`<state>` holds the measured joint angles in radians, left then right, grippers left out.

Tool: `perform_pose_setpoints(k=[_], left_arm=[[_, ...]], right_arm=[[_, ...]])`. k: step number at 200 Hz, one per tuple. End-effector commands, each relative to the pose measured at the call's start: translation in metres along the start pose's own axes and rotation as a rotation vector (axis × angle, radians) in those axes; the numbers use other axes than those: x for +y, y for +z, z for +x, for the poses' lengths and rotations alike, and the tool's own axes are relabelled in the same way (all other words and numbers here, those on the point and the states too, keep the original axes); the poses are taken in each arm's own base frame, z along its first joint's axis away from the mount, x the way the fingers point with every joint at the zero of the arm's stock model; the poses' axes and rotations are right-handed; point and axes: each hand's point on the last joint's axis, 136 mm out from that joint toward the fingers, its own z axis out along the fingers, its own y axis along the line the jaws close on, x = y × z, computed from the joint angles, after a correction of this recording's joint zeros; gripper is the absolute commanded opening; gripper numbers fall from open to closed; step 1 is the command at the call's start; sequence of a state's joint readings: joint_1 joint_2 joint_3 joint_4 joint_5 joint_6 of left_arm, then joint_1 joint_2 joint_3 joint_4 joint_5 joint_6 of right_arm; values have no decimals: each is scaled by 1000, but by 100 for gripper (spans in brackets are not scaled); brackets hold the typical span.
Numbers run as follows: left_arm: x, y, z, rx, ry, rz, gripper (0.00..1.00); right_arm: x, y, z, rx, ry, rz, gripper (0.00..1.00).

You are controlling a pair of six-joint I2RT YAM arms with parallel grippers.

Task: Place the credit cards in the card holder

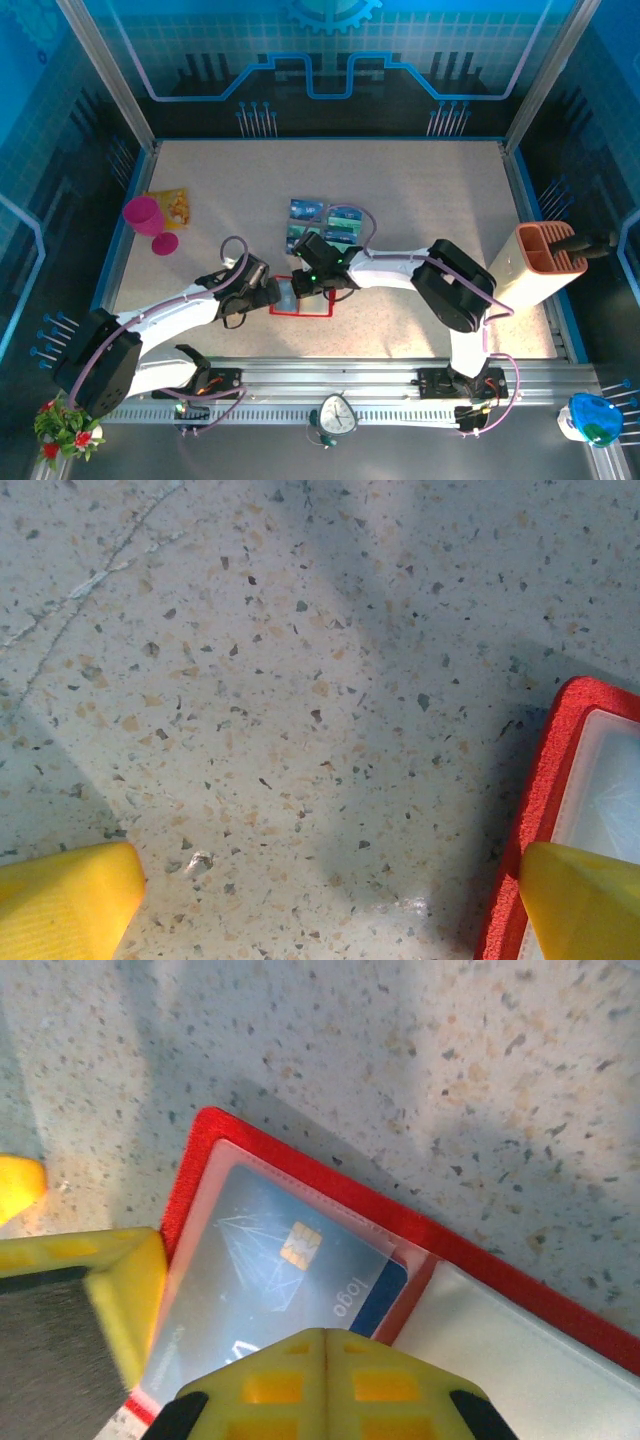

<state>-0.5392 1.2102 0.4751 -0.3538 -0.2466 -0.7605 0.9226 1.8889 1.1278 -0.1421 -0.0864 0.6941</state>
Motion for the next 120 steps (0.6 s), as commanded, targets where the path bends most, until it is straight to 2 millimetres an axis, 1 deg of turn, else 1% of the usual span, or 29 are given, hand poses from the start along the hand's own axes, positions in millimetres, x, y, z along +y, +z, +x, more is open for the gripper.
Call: perform_pose_setpoints(k=[1, 33, 67, 120], left_arm=[[2, 9, 14, 53, -10, 7, 99], [1, 9, 13, 53, -8, 6, 99], [2, 9, 13, 54, -8, 4, 99], [2, 9, 14, 54, -7, 5, 99]], right_arm=[[3, -20, -9, -34, -34, 13, 0], [-8, -14, -1, -8, -25, 36, 0], [-14, -4, 7, 15, -10, 38, 0], [-14, 12, 13, 59, -17, 41, 0]])
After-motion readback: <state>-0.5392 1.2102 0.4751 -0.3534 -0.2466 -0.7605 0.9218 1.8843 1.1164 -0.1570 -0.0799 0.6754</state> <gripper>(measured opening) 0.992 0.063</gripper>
